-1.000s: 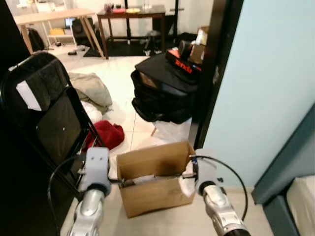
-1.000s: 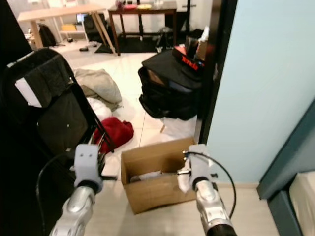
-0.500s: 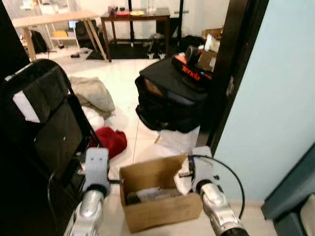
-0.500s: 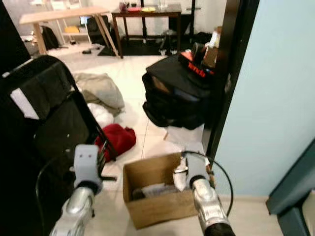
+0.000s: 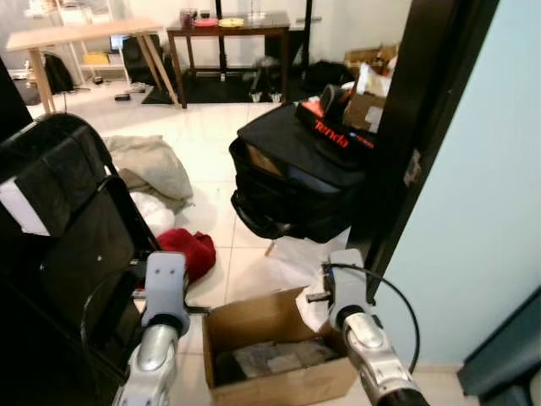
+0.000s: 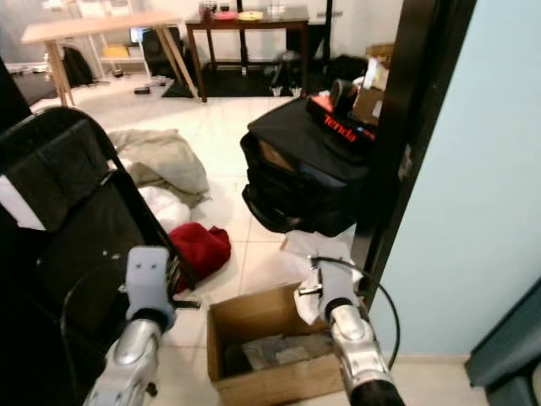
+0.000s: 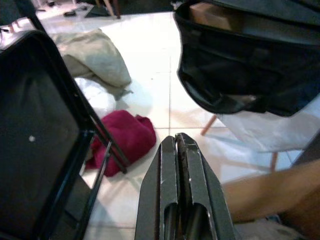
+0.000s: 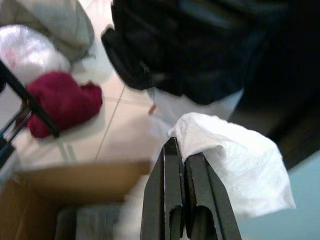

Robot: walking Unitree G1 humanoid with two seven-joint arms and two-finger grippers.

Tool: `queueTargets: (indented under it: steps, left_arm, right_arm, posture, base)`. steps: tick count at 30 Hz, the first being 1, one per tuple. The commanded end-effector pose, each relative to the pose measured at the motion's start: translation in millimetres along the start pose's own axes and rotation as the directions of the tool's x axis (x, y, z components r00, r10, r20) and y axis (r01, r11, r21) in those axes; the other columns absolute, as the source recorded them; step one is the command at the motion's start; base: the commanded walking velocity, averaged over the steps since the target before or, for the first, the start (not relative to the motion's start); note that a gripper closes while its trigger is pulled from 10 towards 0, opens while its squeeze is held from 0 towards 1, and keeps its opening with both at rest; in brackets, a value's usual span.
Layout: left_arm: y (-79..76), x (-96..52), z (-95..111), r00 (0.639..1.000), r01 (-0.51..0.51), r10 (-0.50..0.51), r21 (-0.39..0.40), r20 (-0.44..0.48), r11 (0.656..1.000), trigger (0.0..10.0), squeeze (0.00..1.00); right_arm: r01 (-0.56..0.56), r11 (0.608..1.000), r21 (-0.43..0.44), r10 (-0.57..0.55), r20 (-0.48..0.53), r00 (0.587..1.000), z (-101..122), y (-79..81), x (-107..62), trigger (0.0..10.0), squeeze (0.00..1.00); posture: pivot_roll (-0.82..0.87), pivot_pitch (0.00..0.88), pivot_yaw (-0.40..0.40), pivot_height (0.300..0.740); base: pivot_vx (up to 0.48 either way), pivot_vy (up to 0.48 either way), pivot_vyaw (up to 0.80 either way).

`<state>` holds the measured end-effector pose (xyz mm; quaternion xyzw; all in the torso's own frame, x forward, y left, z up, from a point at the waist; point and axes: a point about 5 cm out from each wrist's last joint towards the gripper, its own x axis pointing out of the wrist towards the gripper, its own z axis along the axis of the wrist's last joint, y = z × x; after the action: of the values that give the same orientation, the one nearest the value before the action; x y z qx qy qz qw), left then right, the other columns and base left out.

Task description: Clean up the room

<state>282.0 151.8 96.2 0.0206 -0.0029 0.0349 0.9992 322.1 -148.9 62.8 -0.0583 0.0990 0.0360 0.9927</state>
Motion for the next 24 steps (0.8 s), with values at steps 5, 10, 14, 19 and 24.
queueTargets:
  steps: [5,10,14,19,24]
  left_arm:
    - [7.2,-1.9,-5.1,0.999,-0.024,0.025,0.009,-0.023,1.0,10.0,0.0]
    - [7.8,-1.2,-6.0,0.999,-0.042,0.042,0.019,-0.029,0.999,10.0,0.0]
    - [7.6,-0.9,-6.5,0.998,-0.045,0.046,0.027,-0.032,0.999,10.0,0.0]
    - [8.6,0.0,-5.8,0.998,-0.053,0.054,0.055,-0.026,0.997,10.0,0.0]
    - [8.3,1.9,-6.9,0.997,-0.062,0.064,0.064,-0.039,0.996,10.0,0.0]
  right_arm:
    - [-0.02,1.0,0.022,0.021,-0.026,0.999,-7.2,8.7,-2.1,10.0,0.0]
    - [-0.023,1.0,0.02,0.023,-0.028,0.999,-7.6,9.2,-2.0,10.0,0.0]
    - [-0.027,0.999,0.019,0.028,-0.032,0.999,-7.9,9.4,-1.7,10.0,0.0]
    - [-0.053,0.998,0.023,0.054,-0.044,0.998,-8.6,12.4,-1.2,10.0,0.0]
    - [-0.109,0.994,0.009,0.109,-0.097,0.989,-13.5,18.5,-0.7,10.0,0.0]
  posture:
    - [-0.01,0.083,0.004,0.74]
    - [-0.01,0.085,0.003,0.74]
    - [-0.01,0.086,0.003,0.74]
    - [-0.01,0.086,0.005,0.74]
    - [-0.02,0.088,0.006,0.74]
  base:
    - [0.316,0.0,0.0]
    - [0.0,0.0,0.0]
    - [0.0,0.0,0.0]
    - [0.0,0.0,0.0]
    - [0.0,-0.05,0.0]
